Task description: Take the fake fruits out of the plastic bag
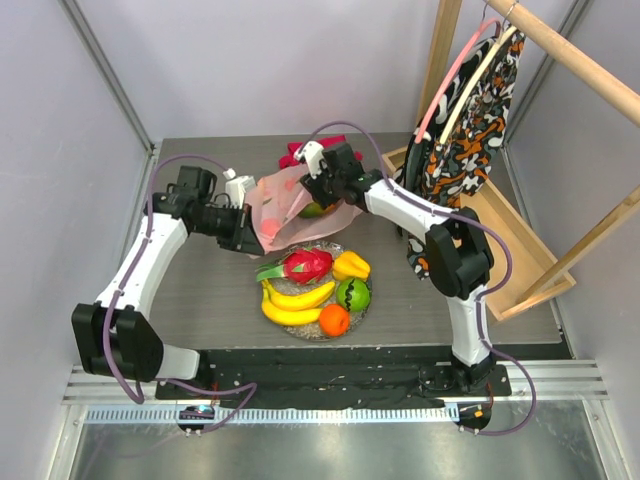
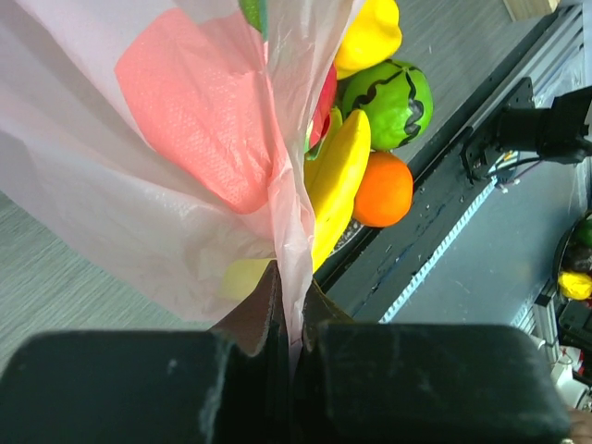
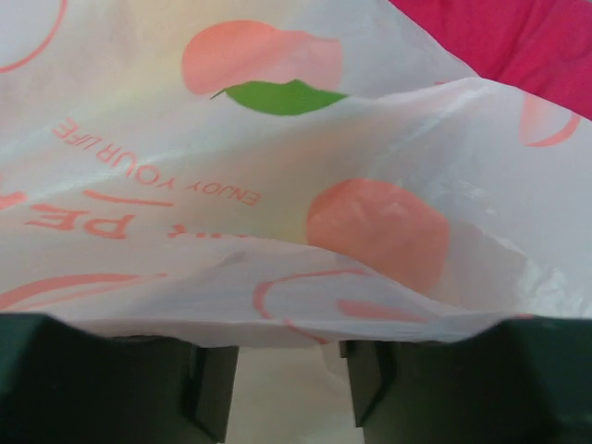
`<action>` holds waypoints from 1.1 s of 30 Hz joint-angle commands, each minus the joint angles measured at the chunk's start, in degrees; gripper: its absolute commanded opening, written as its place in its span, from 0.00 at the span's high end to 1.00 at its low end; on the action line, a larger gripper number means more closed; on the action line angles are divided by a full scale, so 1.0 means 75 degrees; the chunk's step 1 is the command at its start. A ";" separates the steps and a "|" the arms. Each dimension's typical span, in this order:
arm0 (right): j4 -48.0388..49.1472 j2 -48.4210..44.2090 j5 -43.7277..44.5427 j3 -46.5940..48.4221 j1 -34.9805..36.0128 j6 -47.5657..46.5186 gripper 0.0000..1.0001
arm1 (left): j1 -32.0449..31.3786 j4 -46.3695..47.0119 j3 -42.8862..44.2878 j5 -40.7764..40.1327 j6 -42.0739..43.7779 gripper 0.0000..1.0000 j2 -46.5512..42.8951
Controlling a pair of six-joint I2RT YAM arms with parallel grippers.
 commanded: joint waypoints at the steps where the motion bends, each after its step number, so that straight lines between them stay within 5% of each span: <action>1: -0.0068 0.0324 -0.0021 0.0427 -0.0005 -0.0110 0.45 | -0.0223 -0.0190 0.0098 0.0337 0.0273 1.00 -0.0075; 7: -0.0419 0.0759 -0.0315 0.1082 -0.0076 -0.0414 0.39 | -0.0435 -0.0366 0.0484 0.0302 0.0390 1.00 0.0335; 13: -0.0432 -0.0421 -0.0805 0.0441 -0.0099 -0.1140 0.38 | -0.0446 -0.0331 0.0719 0.0091 0.0332 1.00 0.0488; 21: -0.1648 -0.0919 -0.2586 -0.0382 -0.0088 -0.3412 0.69 | -0.0435 -0.0354 0.1024 -0.0097 0.0355 1.00 0.0663; 33: -0.2939 0.0980 -0.2307 0.1891 -0.0275 -0.4364 0.71 | -0.0435 -0.0612 0.1223 -0.0038 0.0589 1.00 0.0781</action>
